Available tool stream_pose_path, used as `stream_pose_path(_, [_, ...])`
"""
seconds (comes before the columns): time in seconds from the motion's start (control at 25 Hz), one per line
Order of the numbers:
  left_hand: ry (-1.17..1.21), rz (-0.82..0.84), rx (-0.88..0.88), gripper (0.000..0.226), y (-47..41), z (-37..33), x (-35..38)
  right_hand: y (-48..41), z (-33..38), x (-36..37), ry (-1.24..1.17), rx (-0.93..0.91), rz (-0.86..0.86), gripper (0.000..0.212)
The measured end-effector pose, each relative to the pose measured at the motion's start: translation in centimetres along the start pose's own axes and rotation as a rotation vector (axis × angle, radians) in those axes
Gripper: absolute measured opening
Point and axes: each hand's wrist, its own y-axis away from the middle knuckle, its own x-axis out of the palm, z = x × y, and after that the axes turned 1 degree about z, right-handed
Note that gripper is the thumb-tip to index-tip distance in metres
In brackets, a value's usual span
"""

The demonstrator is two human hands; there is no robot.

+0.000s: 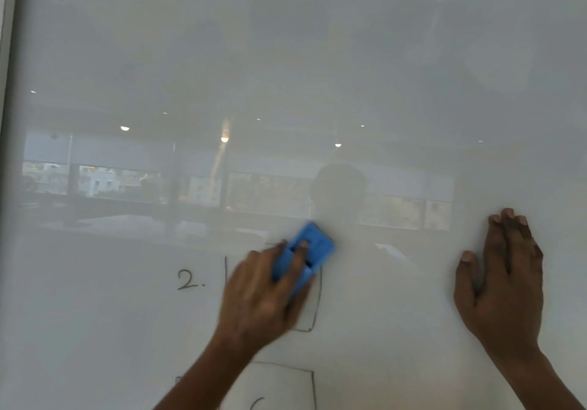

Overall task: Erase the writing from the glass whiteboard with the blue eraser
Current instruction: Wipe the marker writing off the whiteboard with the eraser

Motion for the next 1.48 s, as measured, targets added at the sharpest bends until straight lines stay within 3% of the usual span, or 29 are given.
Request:
stream_pose_path(0.16, [-0.142,-0.065,-0.667,0.06,0.8,7.7,-1.9,-0.1,-0.1,0.2,0.018,-0.009,-0.006,0.06])
stream_pose_path(0.28, [-0.127,-0.083,-0.918,0.06,0.0,8.1,-1.7,0.1,0.2,0.4,0.041,-0.001,-0.018,0.059])
stream_pose_path(0.36, [-0.106,-0.088,-0.875,0.056,-0.7,5.3,-0.8,0.2,0.3,0.5,0.044,0.008,-0.023,0.058])
stream_pose_path(0.56, [0.086,-0.023,-0.251,0.054,-0.3,-7.4,1.2,0.0,0.2,0.5,0.041,-0.004,-0.027,0.058])
stream_pose_path(0.68, [0.152,0.015,-0.125,0.055,-0.3,-7.7,1.3,0.1,-0.1,0.2,0.013,-0.003,-0.011,0.06])
stream_pose_path(0.76, [0.086,-0.002,-0.206,0.052,0.3,-4.0,0.6,0.2,-0.3,0.1,-0.005,-0.002,-0.005,0.06])
stream_pose_path(0.88, [-0.065,-0.063,-0.562,0.054,0.6,1.6,-0.9,0.1,0.0,0.1,0.003,0.001,-0.012,0.06])
stream_pose_path(0.96, [-0.049,-0.067,-0.742,0.057,0.2,1.8,-0.9,0.2,0.3,0.3,0.022,0.016,-0.018,0.059])
stream_pose_path(1.04, [-0.013,-0.072,-0.672,0.056,0.5,-1.0,-0.4,0.3,0.4,0.3,0.03,0.02,-0.018,0.059])
stream_pose_path(1.16, [0.093,-0.02,-0.272,0.056,2.2,-7.3,0.4,0.2,0.1,0.3,0.032,0.014,-0.016,0.059])
stream_pose_path(1.28, [0.175,0.023,-0.087,0.055,2.8,-7.7,0.6,0.2,-0.2,0.2,0.01,0.0,-0.014,0.06])
stream_pose_path(1.36, [0.102,0.003,-0.148,0.05,2.4,-4.4,0.1,0.3,-0.4,0.2,0.003,-0.007,-0.012,0.06])
stream_pose_path(1.48, [-0.055,-0.077,-0.553,0.052,0.7,1.1,-1.0,0.1,-0.2,0.2,0.008,0.007,-0.013,0.06])
